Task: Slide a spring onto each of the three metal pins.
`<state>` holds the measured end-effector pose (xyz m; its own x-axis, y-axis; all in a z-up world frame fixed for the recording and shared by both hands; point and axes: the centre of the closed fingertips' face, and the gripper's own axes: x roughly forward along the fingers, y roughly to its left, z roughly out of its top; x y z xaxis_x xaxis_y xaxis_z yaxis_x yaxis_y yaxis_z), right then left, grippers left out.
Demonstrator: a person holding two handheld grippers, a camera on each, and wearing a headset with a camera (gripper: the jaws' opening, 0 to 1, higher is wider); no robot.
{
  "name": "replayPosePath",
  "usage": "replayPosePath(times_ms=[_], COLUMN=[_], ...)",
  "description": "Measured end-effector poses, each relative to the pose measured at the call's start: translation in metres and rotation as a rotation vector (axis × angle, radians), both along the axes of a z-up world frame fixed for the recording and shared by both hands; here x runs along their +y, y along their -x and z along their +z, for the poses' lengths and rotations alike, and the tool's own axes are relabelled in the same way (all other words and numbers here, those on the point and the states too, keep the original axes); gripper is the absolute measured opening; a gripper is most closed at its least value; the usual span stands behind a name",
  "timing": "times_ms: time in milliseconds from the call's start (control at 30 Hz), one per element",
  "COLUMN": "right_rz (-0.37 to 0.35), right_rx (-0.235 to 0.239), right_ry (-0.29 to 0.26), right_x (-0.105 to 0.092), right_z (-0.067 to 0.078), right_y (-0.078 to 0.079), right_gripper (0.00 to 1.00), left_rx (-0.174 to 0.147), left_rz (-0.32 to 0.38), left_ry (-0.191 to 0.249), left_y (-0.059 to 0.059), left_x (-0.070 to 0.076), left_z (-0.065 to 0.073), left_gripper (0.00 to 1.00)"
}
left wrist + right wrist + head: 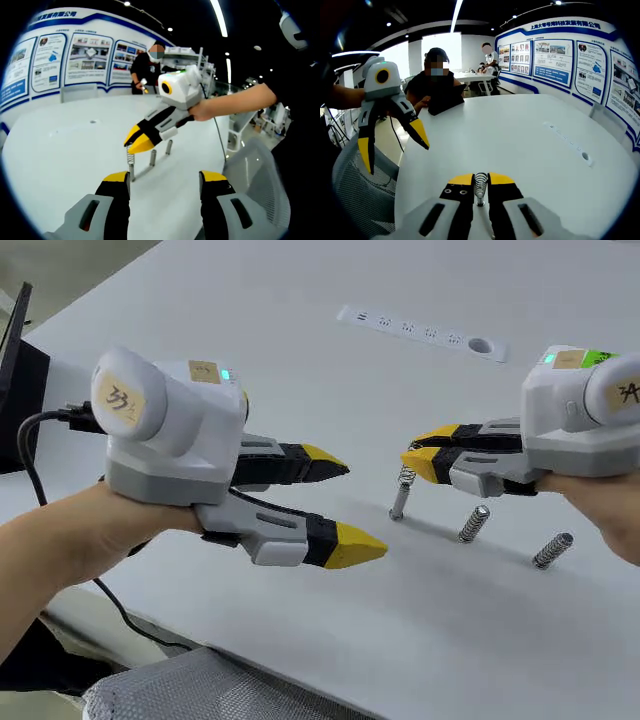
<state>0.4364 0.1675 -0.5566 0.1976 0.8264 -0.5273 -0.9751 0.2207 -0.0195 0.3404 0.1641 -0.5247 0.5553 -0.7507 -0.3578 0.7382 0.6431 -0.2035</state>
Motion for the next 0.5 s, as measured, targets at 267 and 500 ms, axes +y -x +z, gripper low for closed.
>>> replayPosePath(times_ms=[267,500], right_rz=[-0.004,-0.015], right_rx=[0.014,0.034], right_ry=[0.007,0.038], right_x=[0.000,0.000], right_z=[-0.005,-0.022], right_y=[0.000,-0.002], right_gripper=[0.11,0.11], left_rx=[0.001,0.001], left_rz=[-0.030,0.001], left_ry=[-0.038,-0.022], left_y=[0.003,0.001], left_x=[-0.003,0.001], left_z=[-0.006,-0.006], left_gripper=[0.62,0.67])
